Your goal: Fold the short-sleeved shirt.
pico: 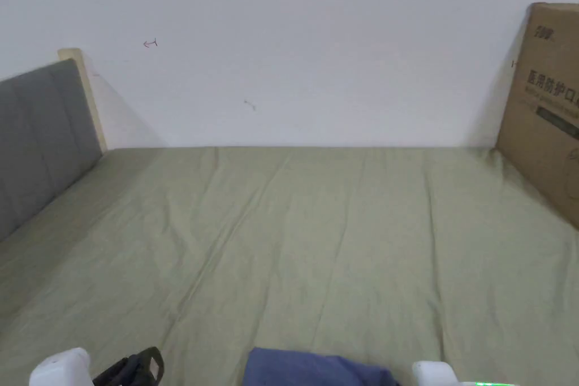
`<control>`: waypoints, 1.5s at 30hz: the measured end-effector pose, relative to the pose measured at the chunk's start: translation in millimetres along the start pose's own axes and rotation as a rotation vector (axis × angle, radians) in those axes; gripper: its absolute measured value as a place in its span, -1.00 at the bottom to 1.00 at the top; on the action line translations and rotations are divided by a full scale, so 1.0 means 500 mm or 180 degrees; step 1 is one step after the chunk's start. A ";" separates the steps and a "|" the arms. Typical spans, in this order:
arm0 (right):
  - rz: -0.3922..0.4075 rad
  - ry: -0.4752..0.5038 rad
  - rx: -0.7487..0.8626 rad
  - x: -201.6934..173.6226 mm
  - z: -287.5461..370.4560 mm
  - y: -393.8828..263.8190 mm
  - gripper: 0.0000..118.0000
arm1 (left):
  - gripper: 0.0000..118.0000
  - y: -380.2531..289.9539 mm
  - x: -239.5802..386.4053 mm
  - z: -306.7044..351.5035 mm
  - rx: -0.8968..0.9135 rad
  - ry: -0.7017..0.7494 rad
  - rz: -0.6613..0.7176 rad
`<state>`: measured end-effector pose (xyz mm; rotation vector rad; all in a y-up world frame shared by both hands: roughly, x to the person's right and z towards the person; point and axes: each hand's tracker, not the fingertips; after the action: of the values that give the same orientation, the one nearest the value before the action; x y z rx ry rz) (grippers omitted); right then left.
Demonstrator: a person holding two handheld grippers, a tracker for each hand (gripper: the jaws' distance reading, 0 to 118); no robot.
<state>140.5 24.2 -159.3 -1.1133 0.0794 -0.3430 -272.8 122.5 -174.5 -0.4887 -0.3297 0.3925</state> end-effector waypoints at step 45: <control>0.0023 0.0535 0.0896 -0.104 0.236 -0.044 -1.00 | -0.75 0.334 -0.381 -0.192 -0.2099 0.0501 -0.0587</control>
<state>113.8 133.6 -92.7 -0.8045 0.1784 -0.4270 -448.4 137.3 -380.0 -1.1186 -0.3454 0.0534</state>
